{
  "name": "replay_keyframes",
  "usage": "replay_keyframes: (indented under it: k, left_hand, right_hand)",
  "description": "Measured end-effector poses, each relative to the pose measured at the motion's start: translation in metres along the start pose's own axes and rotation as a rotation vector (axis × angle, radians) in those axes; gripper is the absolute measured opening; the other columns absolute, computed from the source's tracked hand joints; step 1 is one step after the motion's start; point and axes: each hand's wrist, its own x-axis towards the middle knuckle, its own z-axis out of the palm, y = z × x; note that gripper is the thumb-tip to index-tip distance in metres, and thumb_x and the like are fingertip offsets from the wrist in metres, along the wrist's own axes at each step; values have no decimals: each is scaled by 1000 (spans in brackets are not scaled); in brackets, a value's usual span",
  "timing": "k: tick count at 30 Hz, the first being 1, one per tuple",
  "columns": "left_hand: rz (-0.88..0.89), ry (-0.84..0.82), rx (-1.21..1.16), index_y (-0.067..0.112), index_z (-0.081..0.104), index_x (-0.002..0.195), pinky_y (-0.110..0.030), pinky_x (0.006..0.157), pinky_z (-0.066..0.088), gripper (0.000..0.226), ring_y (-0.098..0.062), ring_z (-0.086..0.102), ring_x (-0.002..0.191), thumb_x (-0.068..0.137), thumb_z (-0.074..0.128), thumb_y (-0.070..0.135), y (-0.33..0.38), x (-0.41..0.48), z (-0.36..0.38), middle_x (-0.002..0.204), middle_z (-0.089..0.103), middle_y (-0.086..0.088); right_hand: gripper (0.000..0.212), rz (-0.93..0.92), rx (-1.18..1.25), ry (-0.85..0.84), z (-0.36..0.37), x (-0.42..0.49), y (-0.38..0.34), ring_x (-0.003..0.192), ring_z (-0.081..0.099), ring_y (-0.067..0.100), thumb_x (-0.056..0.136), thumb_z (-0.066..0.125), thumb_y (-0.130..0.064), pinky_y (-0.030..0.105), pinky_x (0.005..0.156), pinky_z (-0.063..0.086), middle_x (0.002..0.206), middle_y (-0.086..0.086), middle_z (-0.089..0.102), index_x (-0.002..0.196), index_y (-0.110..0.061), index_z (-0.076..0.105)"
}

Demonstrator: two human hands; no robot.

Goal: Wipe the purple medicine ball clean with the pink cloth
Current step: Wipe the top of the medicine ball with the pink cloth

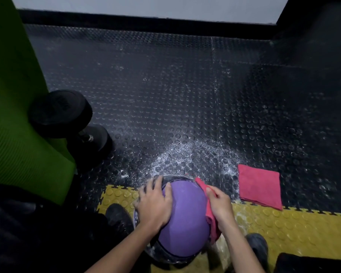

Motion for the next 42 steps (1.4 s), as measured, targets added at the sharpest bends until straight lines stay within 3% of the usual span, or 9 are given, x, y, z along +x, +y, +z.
replay_keyframes:
  k: [3,8,15,22,27,29,35,37,42]
  left_hand:
    - [48,-14,37,35,26,145,-52,112,19,51,-21,19,141,97,25,50,5,2,2,154,24,7]
    - [52,-13,42,36,28,145,-50,112,20,50,-20,20,141,97,27,49,2,3,1,153,26,8]
    - [60,-38,43,37,25,145,-55,112,17,50,-20,17,142,97,24,50,6,2,2,154,22,9]
    - [32,-20,2,37,28,145,-44,114,19,46,-16,22,140,99,24,43,-1,6,-2,153,26,9]
    - [38,-23,-53,39,29,144,-47,115,16,45,-14,19,141,101,15,39,-1,4,-3,153,26,11]
    - [54,-22,-44,38,30,144,-48,114,16,49,-15,19,141,99,11,41,3,3,-3,153,27,11]
    - [30,-10,-60,37,33,143,-45,115,17,46,-14,20,142,101,16,37,0,7,-1,153,28,11]
    - [24,-9,-78,37,33,143,-45,115,17,54,-14,21,141,95,9,42,-2,7,-2,152,29,11]
    - [49,-15,-31,36,29,145,-51,114,18,44,-17,18,142,101,22,36,5,6,0,154,25,11]
  right_hand:
    - [21,-6,-220,88,3,-8,-2,99,59,24,91,51,-22,30,81,44,112,3,66,107,-25,65]
    - [27,-476,-431,57,24,-41,-25,113,49,15,91,51,-29,29,95,38,120,-13,59,116,-32,61]
    - [21,97,20,93,-3,-5,6,96,58,23,91,52,-17,31,83,44,112,7,66,107,-17,66]
    - [27,-500,-488,43,29,-42,-30,113,48,12,92,48,-33,28,95,35,119,-17,58,116,-36,60]
    - [25,-62,-90,75,3,-9,-3,105,57,23,92,50,-21,29,87,43,118,4,63,113,-22,63]
    - [26,-32,-126,118,0,-10,4,106,57,24,92,51,-21,30,87,43,118,3,63,114,-23,63]
    - [29,-723,-471,174,32,-56,-9,95,53,5,84,43,-41,28,77,44,107,-25,63,101,-39,66]
    - [27,-651,-394,125,25,-41,-6,98,54,6,86,46,-37,28,82,43,108,-21,65,103,-35,67]
    - [24,-169,-147,136,0,-9,8,106,59,23,89,54,-16,28,88,42,114,1,66,108,-22,67]
